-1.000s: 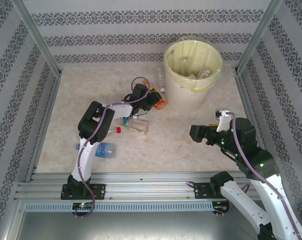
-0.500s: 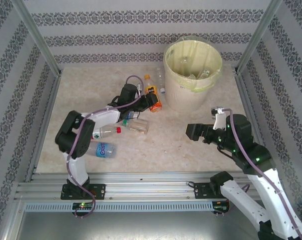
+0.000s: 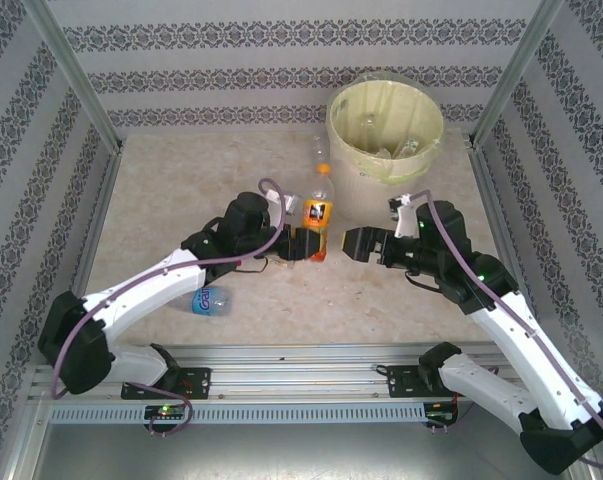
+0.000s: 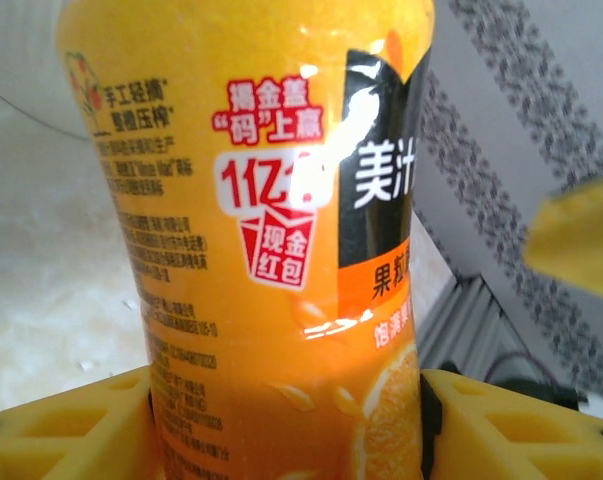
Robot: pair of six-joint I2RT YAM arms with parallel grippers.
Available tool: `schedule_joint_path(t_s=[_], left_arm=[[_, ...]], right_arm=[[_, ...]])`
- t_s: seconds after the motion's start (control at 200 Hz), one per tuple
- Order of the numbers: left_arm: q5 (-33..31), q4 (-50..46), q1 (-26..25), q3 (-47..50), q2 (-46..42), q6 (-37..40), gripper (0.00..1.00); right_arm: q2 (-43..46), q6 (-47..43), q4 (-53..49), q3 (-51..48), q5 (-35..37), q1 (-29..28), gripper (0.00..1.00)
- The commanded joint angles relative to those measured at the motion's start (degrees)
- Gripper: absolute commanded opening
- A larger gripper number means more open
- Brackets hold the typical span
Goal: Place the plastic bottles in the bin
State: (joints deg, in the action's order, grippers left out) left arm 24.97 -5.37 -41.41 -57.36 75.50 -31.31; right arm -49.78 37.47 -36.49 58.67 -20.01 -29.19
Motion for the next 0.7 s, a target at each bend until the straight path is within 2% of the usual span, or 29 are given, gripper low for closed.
schedule_joint_path(t_s=[0.0, 0.32, 0.694], left_arm=[[-4.92, -6.67, -3.41, 1.59, -3.87, 3.30, 0.62], [-10.15, -6.97, -12.37, 0.71, -5.46, 1.91, 0.63], [-12.84, -4.05, -15.13, 0.35, -5.31, 1.27, 0.63]], right_arm=[[-1.87, 1.62, 4.49, 2.46, 2.66, -2.68, 0.98], [-9.06, 3.33, 8.92, 5.11, 6.41, -8.23, 0.96], [-10.13, 4.54, 7.20, 5.38, 10.89, -8.49, 0.90]])
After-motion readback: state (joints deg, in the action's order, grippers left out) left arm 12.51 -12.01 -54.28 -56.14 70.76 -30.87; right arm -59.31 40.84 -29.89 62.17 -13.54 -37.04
